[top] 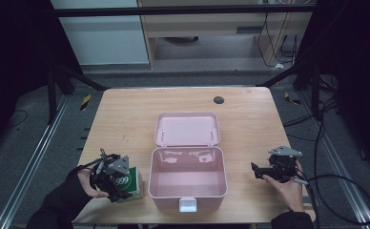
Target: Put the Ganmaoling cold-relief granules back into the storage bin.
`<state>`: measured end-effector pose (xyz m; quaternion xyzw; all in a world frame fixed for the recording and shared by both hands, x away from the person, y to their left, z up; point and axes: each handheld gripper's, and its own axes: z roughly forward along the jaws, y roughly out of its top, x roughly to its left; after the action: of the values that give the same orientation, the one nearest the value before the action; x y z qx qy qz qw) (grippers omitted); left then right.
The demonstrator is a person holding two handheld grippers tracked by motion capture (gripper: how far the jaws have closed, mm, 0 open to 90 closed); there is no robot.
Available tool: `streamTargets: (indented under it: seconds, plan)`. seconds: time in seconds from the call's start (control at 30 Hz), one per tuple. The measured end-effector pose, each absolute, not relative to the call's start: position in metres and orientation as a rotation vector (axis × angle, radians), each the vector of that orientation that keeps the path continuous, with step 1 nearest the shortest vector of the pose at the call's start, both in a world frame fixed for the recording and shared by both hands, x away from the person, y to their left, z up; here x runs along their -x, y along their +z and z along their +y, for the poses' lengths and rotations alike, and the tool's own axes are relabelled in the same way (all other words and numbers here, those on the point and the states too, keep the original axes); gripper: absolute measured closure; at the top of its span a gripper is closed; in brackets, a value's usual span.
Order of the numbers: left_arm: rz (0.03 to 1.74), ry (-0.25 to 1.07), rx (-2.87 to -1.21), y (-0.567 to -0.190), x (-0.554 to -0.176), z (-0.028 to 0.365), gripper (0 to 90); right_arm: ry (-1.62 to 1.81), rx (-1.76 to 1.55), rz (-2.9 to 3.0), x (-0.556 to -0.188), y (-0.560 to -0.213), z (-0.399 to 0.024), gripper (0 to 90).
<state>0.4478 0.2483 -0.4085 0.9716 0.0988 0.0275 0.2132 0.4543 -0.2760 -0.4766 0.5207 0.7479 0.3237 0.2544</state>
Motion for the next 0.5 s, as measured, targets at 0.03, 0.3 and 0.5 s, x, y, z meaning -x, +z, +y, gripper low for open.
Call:
streamTargets:
  seconds: [0.03,0.3,0.5]
  plan:
    - [0.275,0.089,-2.689,-0.405,-0.448,0.248,14.5,0.88,-1.415,2.03,-0.454,-0.477,-0.276,1.3]
    - [0.284,0.127,-2.666,-0.375,-0.448,0.252,14.5,0.878,-1.411,2.031,-0.454,-0.477,-0.276,1.3]
    - [0.285,0.155,-2.643,-0.352,-0.446,0.254,14.6,0.879,-1.411,2.028,-0.454,-0.477,-0.276,1.3]
